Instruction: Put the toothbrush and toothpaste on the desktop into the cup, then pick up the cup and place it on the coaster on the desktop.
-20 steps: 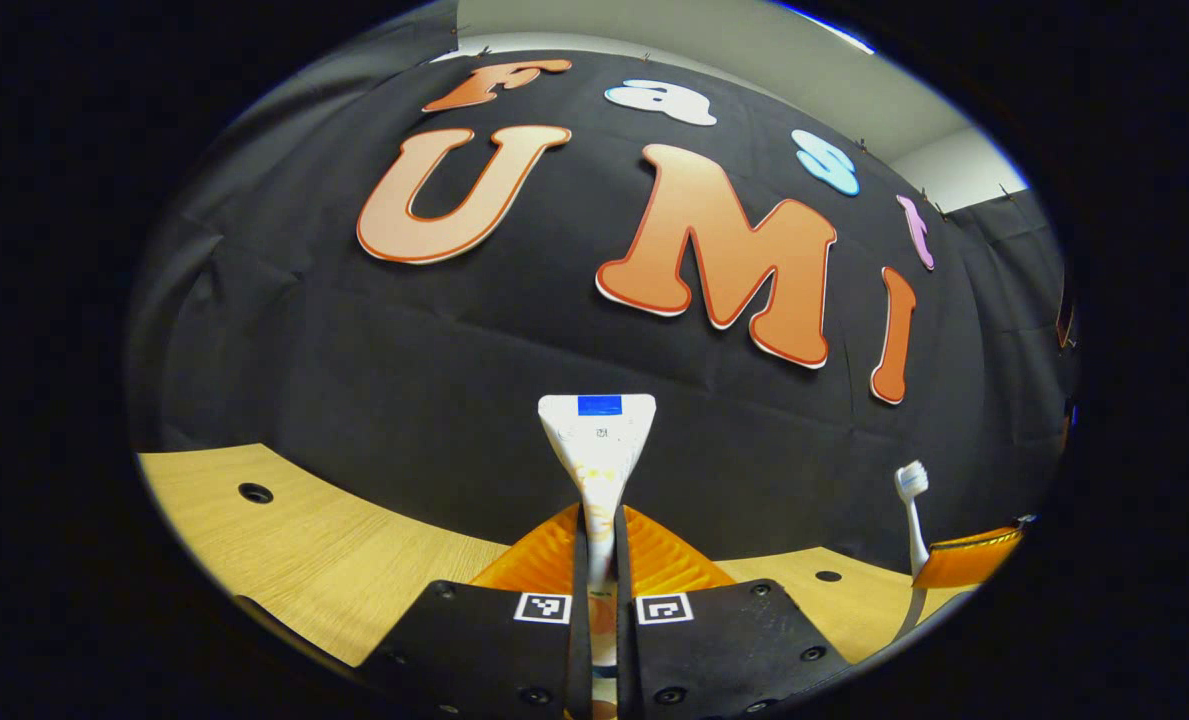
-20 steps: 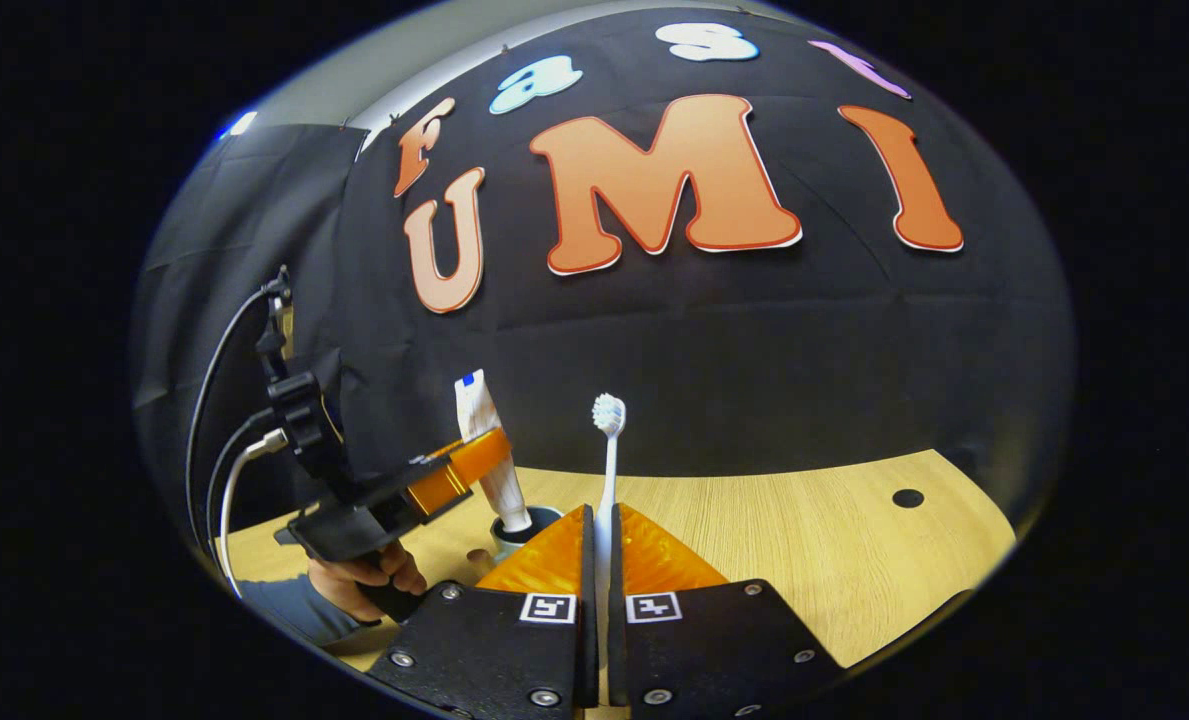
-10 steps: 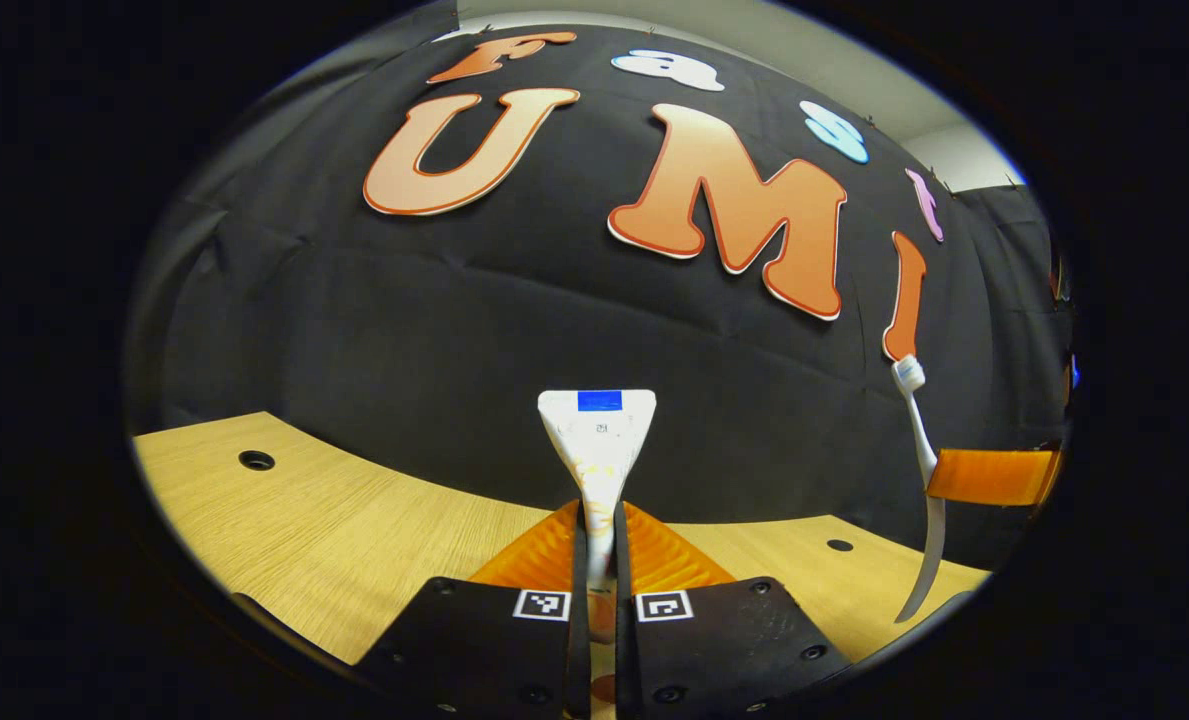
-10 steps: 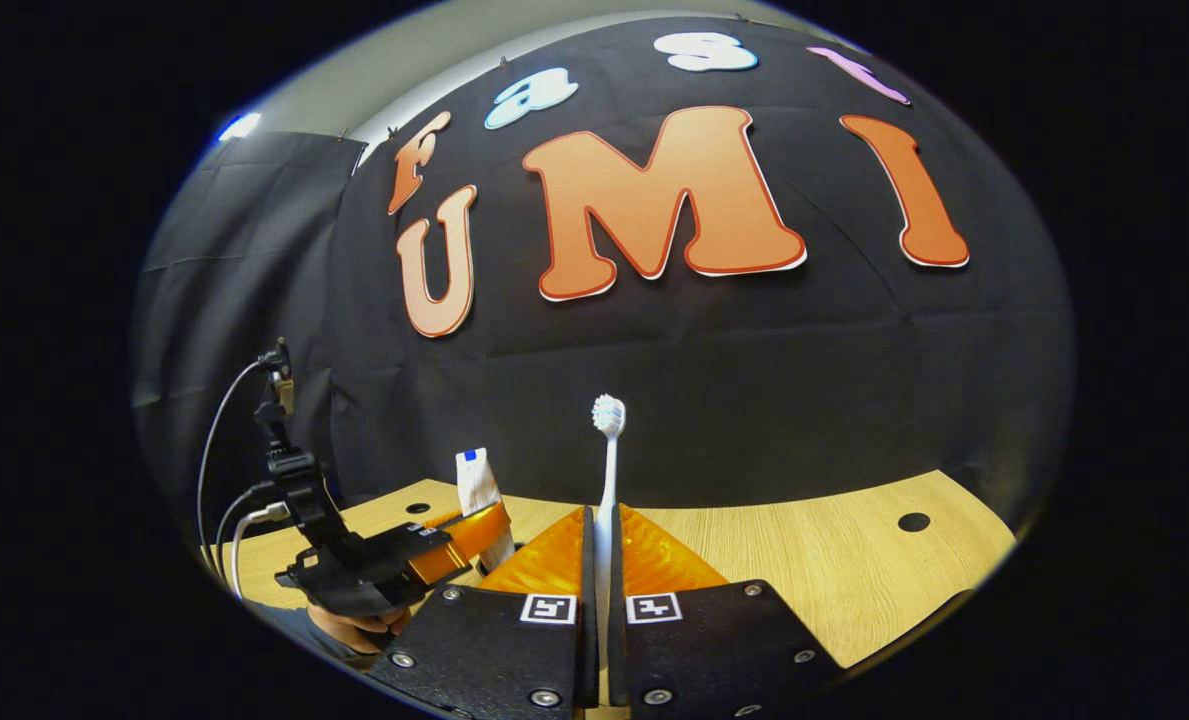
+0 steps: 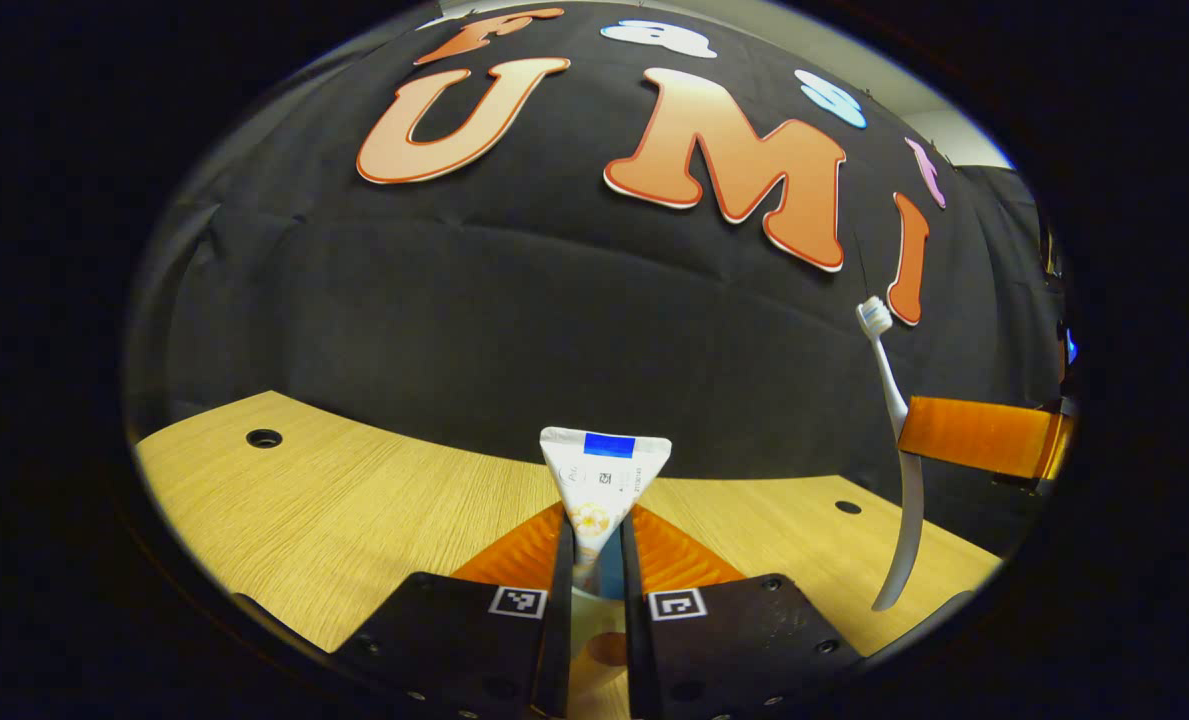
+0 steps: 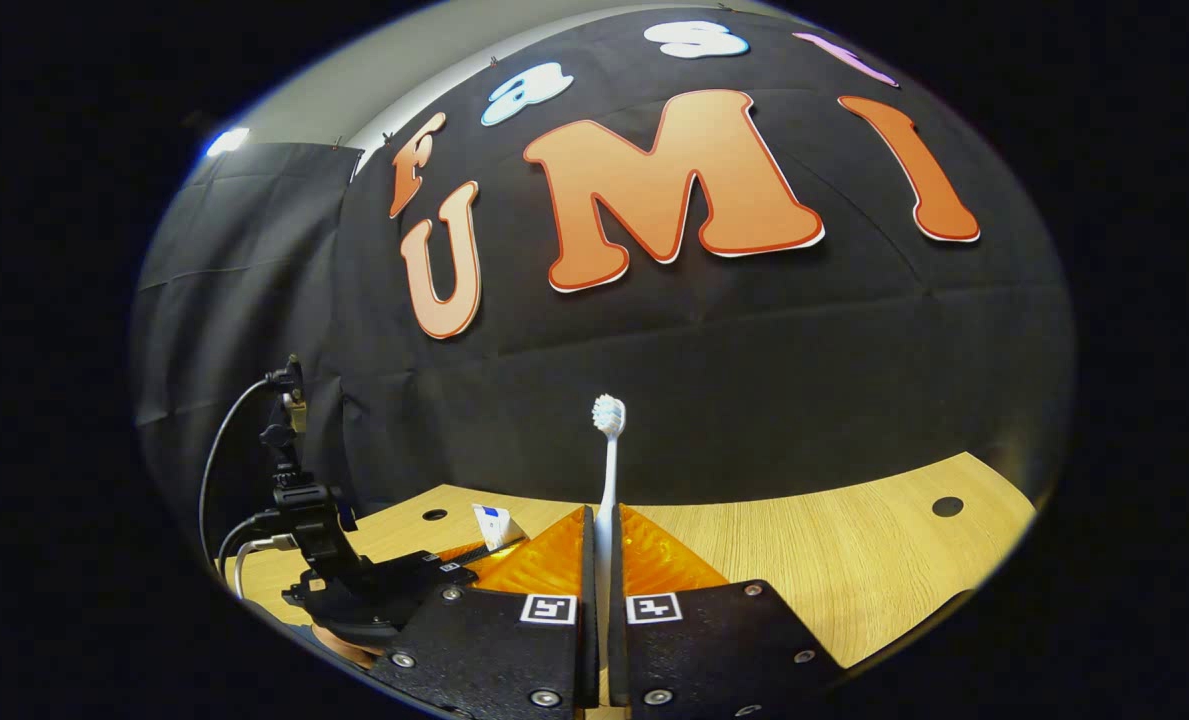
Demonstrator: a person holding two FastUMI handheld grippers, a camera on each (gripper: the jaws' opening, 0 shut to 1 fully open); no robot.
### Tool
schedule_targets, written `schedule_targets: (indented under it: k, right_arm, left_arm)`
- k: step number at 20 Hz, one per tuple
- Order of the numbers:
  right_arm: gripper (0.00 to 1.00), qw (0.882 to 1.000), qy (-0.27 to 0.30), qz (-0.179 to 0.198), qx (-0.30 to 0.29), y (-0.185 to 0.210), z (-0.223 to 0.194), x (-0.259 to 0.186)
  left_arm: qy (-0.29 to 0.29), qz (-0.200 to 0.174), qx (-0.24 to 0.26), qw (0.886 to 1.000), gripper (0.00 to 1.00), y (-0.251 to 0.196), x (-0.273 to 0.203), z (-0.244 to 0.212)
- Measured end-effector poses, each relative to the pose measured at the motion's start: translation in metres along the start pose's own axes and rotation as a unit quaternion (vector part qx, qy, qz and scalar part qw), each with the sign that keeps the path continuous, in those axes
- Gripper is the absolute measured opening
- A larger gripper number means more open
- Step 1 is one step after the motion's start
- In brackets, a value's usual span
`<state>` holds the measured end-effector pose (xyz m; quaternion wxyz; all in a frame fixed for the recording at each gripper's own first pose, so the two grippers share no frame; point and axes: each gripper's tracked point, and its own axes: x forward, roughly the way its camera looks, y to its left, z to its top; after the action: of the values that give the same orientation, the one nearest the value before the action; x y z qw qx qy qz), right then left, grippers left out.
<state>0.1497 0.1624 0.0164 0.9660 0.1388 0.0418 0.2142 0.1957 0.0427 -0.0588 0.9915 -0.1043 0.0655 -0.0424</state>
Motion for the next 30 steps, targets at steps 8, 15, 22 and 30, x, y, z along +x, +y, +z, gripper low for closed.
schedule_targets:
  k: [8,15,22,30]
  right_arm:
    - [0.04,0.999,-0.046,0.024,0.015,0.013,0.012,0.018]
    - [0.04,0.994,-0.097,0.04,0.038,0.037,0.012,0.052]
    - [0.04,0.989,-0.12,0.037,0.074,0.038,0.009,0.085]
    - [0.05,0.994,-0.076,0.042,0.058,0.042,-0.036,0.099]
  left_arm:
    - [-0.031,-0.007,0.028,0.999,0.78,-0.005,-0.034,0.021]
    - [-0.07,0.028,0.046,0.996,0.96,0.042,-0.09,0.05]
    - [-0.08,0.047,0.053,0.994,0.96,0.068,-0.108,0.052]
    - [-0.048,0.058,0.049,0.996,0.96,0.073,-0.103,0.028]
